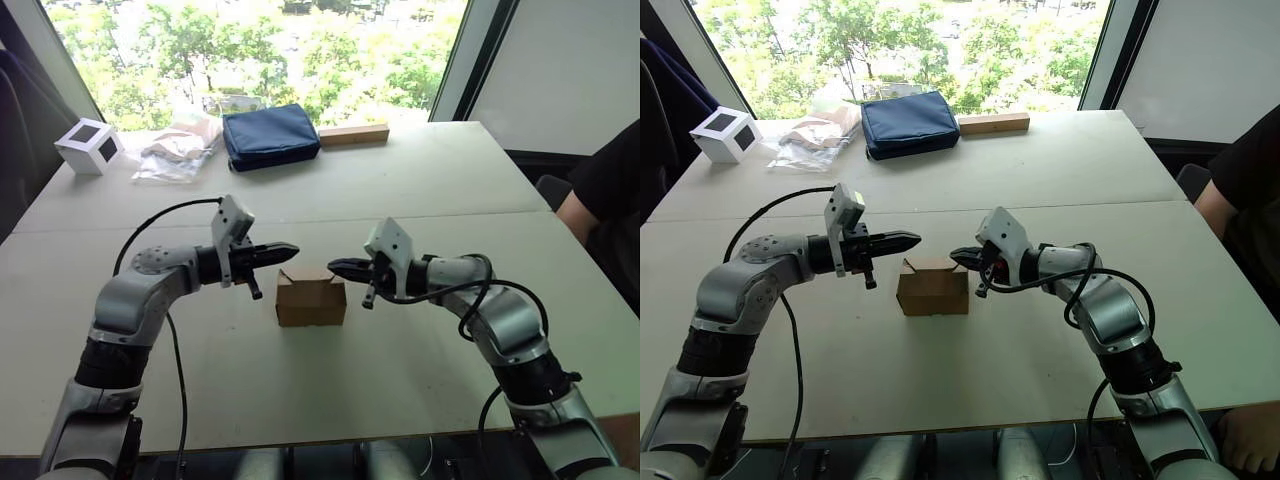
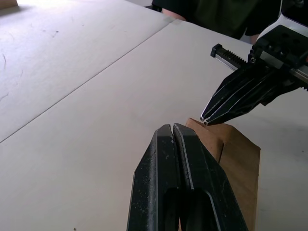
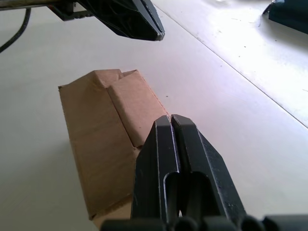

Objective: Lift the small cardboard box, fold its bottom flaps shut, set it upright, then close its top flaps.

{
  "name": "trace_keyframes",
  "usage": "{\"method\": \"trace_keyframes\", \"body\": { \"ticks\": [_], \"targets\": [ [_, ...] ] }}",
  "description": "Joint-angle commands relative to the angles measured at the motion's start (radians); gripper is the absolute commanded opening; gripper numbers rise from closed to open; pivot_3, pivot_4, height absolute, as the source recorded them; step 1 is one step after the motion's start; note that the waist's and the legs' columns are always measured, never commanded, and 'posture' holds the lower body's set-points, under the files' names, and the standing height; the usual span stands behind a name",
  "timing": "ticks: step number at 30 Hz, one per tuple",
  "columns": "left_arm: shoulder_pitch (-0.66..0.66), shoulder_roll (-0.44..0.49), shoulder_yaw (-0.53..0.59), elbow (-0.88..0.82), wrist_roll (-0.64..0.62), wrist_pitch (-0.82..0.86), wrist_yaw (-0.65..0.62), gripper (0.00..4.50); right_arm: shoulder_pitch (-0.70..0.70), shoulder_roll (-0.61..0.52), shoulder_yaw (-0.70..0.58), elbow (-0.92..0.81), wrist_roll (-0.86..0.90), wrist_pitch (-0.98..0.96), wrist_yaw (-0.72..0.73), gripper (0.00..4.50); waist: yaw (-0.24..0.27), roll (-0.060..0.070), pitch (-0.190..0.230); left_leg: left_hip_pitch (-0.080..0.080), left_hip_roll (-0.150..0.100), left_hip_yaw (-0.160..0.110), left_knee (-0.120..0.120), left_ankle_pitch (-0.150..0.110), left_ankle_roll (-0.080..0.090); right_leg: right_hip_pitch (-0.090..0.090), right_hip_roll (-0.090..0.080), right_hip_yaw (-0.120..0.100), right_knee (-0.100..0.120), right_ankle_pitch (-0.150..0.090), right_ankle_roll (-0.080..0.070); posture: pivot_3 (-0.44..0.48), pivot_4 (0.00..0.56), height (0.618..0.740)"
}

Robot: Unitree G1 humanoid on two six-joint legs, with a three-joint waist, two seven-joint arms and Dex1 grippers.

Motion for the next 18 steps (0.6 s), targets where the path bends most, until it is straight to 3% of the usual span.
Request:
{"method": "trace_keyframes", "body": {
  "ticks": [1,18],
  "targets": [
    [0.003,0.014,-0.045,-0.053,0.033,-0.028,-0.004,0.02,-0.032,0.013,0.02,-0.006,-0.022,-0.039,-0.001,0.0,0.0,0.0,0.0,0.0,0.0,0.0,0.0,0.0,0.0,0.0,0.0,0.0,0.0,0.0,0.0,0.0,0.15,0.737],
    [0.083,0.014,-0.107,-0.044,0.1,-0.075,-0.008,0.02,-0.021,0.018,0.111,0.006,-0.097,-0.046,0.015,0.0,0.0,0.0,0.0,0.0,0.0,0.0,0.0,0.0,0.0,0.0,0.0,0.0,0.0,0.0,0.0,0.0,0.15,0.737]
  ]
}}
